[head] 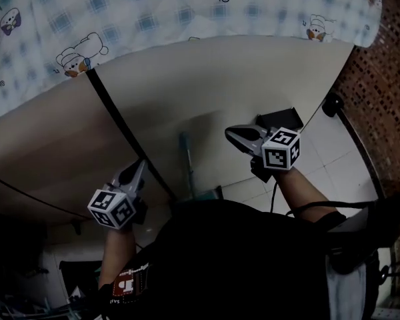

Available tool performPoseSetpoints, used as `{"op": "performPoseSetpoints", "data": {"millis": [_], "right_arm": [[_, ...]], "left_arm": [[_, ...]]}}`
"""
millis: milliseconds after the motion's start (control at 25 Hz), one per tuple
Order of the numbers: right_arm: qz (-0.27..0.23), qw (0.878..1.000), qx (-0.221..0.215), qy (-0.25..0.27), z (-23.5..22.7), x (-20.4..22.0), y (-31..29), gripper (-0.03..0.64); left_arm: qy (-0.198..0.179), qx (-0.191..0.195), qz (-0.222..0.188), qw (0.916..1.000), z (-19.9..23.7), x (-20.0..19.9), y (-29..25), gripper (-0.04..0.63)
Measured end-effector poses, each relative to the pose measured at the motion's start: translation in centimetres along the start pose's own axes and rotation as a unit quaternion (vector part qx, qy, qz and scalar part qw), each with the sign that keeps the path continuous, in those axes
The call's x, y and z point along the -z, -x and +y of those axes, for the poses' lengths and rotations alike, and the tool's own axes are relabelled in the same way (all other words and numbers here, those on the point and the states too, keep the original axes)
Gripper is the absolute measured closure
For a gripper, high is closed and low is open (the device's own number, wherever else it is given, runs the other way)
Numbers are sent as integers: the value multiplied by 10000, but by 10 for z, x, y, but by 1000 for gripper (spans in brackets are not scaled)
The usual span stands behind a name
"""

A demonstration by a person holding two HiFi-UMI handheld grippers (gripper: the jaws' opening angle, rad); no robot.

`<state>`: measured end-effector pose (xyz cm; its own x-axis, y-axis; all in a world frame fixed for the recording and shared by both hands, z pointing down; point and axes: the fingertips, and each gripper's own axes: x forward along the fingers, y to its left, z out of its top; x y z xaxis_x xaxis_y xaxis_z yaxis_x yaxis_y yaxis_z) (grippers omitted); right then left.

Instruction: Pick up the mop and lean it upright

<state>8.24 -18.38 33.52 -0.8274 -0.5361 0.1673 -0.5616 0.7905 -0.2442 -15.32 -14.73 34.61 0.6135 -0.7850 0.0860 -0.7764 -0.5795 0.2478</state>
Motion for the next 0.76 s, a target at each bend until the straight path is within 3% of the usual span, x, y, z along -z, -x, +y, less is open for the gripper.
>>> {"op": "performPoseSetpoints", "data": {"millis": [760], "right_arm": [[18,9999,-50,85,11,5,9,604]], "left_arm": [[45,148,149,9998,-15,9,0,594]]}}
